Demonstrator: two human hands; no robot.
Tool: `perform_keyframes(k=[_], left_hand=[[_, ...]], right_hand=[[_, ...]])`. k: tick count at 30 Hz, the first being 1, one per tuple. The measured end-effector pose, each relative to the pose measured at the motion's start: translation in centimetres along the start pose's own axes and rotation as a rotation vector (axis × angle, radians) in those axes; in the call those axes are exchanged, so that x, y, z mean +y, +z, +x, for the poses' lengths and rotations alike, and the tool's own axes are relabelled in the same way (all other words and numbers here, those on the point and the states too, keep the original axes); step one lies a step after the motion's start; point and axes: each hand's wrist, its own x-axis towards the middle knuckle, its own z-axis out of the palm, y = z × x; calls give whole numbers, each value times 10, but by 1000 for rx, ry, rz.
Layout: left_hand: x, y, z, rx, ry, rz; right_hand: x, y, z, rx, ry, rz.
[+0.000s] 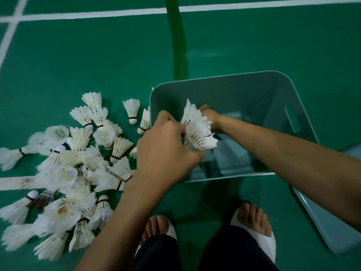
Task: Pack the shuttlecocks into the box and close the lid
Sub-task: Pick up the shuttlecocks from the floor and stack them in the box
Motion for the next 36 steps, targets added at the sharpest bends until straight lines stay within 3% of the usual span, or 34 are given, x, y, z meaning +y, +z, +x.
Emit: perform_keyframes(k=[6, 12, 18, 24, 29, 31, 34, 36], left_hand=[[9, 28, 12, -224, -35, 130], [6, 46, 33, -414, -58, 171], [1, 50, 47, -424, -85, 205], [15, 53, 47, -412, 10, 225], [15, 53, 40, -422, 57, 229], [10, 53, 39, -450, 49, 230], [-1, 52, 40, -575, 4, 245], [-8, 53, 43, -696, -16, 239]], right_hand=[[6, -2, 17, -101, -115, -182], [7, -8, 17, -83, -108, -156], [11, -40, -8, 24, -53, -51], [8, -36, -50, -111, 8, 7], [13, -30, -54, -33, 131, 65], [16, -35, -50, 70, 186, 115], [19, -44, -40, 258, 229, 193], [18, -43, -33, 285, 245, 251]])
